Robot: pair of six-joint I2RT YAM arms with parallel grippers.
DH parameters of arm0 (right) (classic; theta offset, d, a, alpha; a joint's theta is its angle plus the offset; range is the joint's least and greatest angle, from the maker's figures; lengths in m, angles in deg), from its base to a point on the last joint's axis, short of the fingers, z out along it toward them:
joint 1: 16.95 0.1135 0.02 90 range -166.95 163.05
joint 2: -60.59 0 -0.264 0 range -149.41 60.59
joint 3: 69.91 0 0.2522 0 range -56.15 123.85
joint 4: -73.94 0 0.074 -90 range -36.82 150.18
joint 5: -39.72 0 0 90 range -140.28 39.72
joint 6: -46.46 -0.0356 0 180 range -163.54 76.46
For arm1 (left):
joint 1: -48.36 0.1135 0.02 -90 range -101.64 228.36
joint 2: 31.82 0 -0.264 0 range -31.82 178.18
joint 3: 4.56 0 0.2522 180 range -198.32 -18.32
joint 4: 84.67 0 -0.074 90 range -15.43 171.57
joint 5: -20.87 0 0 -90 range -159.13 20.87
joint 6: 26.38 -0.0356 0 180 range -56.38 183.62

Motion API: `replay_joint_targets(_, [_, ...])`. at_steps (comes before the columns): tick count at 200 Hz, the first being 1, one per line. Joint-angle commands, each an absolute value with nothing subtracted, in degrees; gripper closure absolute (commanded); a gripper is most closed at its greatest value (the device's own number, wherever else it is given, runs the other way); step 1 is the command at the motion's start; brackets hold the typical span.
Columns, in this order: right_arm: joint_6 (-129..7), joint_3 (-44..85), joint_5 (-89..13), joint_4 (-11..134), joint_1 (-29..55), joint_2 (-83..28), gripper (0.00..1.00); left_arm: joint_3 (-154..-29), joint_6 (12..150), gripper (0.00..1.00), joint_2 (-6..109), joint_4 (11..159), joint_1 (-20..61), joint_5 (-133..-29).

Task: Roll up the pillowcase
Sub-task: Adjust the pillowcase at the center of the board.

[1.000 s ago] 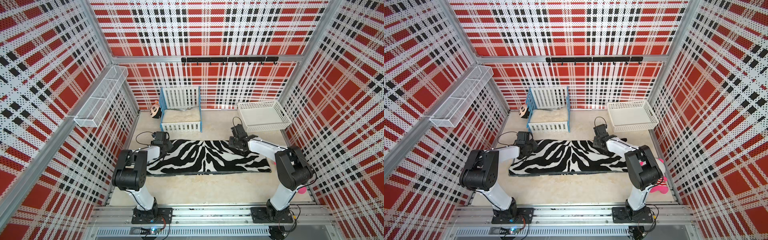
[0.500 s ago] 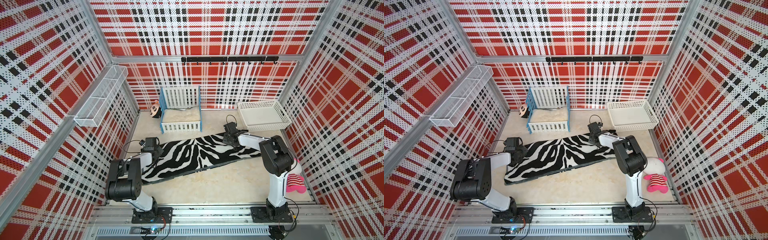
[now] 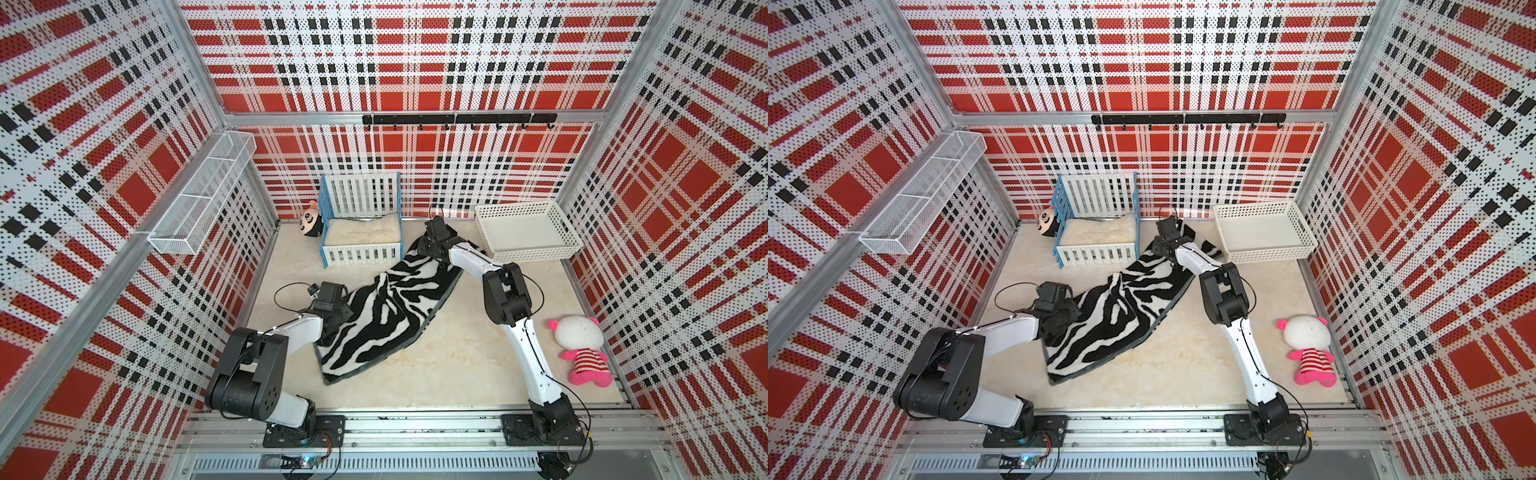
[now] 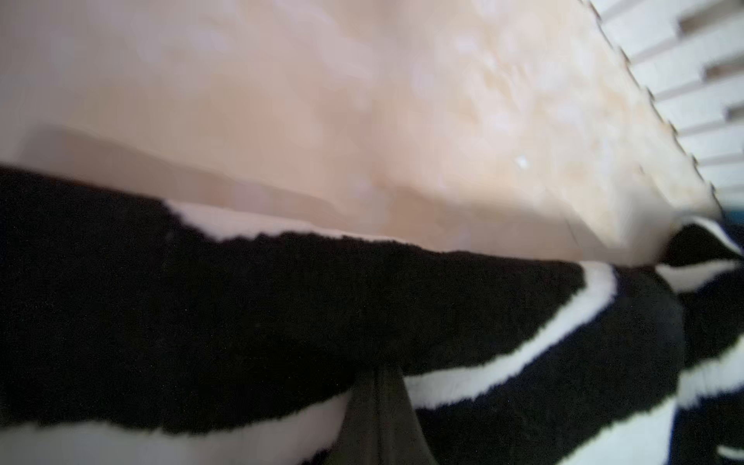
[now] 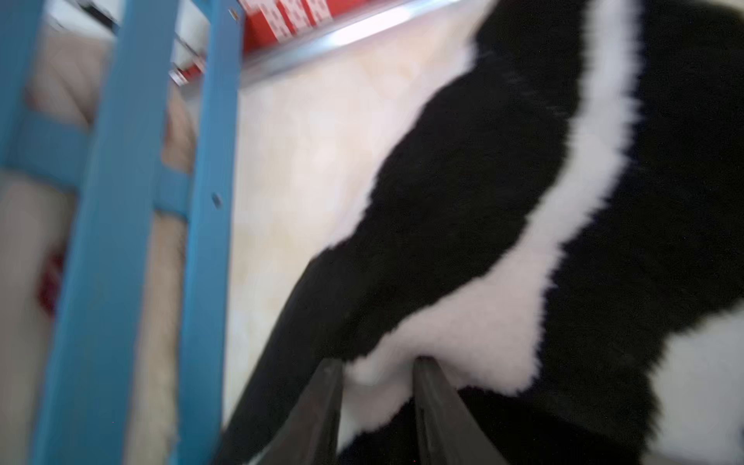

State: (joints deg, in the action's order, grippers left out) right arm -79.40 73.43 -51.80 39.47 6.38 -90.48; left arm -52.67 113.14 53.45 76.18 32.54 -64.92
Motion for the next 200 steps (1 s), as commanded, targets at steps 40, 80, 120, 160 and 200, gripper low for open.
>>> replay_joint_targets(40, [-79.49,57.61,-45.96,39.61,3.08,-74.43,0.61,-55.09,121.5,1.0,51.72,71.74,21.17,-70.39])
replay_joint_targets(80, [-82.44,36.24,-47.2,39.33,5.69,-58.42,0.69,-60.36,116.54,1.0,50.49,68.33,22.39,-71.13])
replay_joint_targets(120, [-90.16,15.82,-45.51,44.54,10.24,-51.0,1.0,-62.57,107.28,1.0,54.76,68.03,24.36,-72.49])
replay_joint_targets(160, [-88.89,15.86,-48.12,43.17,9.97,-55.0,1.0,-60.72,102.62,1.0,57.78,68.1,23.7,-71.77])
replay_joint_targets(200, [-81.69,31.27,-48.3,36.11,4.25,-66.54,1.0,-57.25,106.95,1.0,56.87,69.45,18.96,-70.54])
